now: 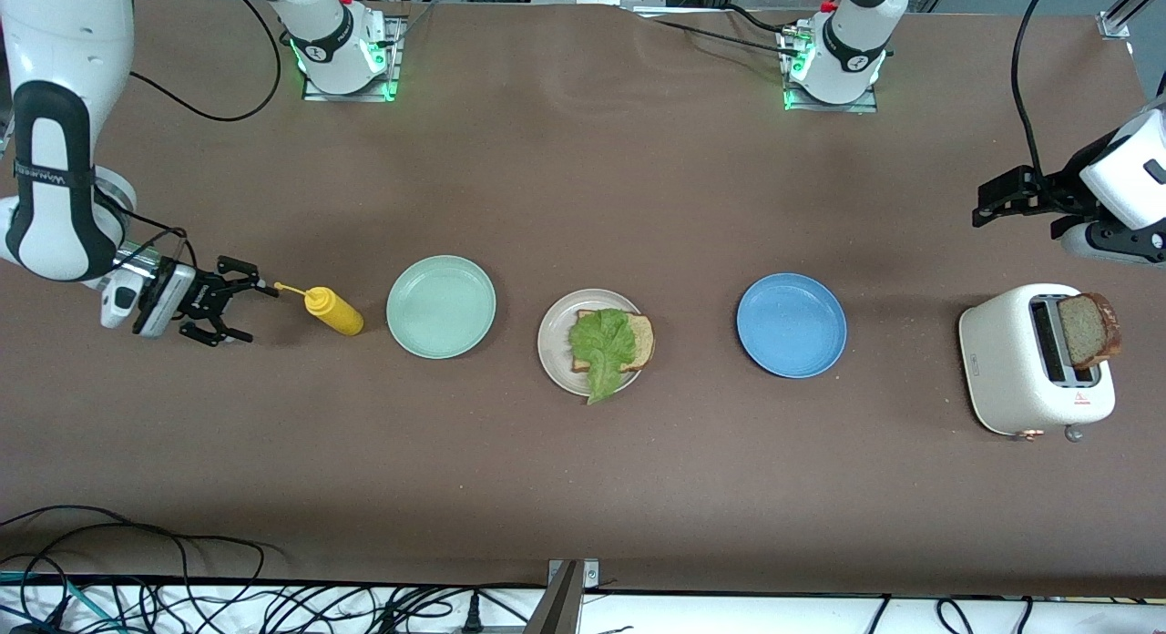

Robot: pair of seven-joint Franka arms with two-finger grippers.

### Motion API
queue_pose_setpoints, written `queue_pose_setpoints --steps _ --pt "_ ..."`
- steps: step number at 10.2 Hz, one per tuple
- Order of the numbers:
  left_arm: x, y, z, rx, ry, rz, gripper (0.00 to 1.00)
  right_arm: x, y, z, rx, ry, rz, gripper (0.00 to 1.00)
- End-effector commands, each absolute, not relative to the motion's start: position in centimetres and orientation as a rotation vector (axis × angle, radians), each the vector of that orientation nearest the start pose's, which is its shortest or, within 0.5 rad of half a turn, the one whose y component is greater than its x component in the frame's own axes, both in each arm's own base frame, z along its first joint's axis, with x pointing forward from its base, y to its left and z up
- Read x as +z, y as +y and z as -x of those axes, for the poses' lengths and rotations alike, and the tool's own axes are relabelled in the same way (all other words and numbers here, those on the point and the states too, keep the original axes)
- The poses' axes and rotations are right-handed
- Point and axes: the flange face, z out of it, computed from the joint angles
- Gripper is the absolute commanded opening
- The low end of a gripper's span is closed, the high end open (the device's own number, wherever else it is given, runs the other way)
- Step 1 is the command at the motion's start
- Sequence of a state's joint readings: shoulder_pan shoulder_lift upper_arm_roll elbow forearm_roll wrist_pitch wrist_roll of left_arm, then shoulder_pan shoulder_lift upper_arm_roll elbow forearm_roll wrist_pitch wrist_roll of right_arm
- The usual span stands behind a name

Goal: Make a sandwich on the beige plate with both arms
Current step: 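Close the right gripper around the yellow squeeze bottle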

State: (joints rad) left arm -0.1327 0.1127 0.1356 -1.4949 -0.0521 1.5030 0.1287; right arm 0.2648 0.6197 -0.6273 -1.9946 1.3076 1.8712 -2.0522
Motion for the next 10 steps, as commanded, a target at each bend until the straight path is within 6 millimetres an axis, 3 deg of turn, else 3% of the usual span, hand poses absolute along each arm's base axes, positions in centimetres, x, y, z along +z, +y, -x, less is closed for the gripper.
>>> queue_pose_setpoints --steps 1,2,6,10 --pt "59.0 -1.0 -58.2 0.15 0.23 3.143 1.0 15.7 -12.4 -56.2 -0.809 -1.073 2.033 1.0" --pt "59.1 -0.9 -58.2 0.147 0.228 3.143 1.0 14.7 -11.8 -56.3 -0.886 -1.087 1.968 1.0" --pt "59.1 -1.1 -58.1 0.15 0.232 3.143 1.0 15.2 -8.1 -57.5 -0.976 -1.128 1.742 1.0" --pt "59.0 -1.2 -58.2 0.152 0.235 3.142 1.0 14.1 -6.6 -57.0 -0.98 -1.131 1.678 1.0"
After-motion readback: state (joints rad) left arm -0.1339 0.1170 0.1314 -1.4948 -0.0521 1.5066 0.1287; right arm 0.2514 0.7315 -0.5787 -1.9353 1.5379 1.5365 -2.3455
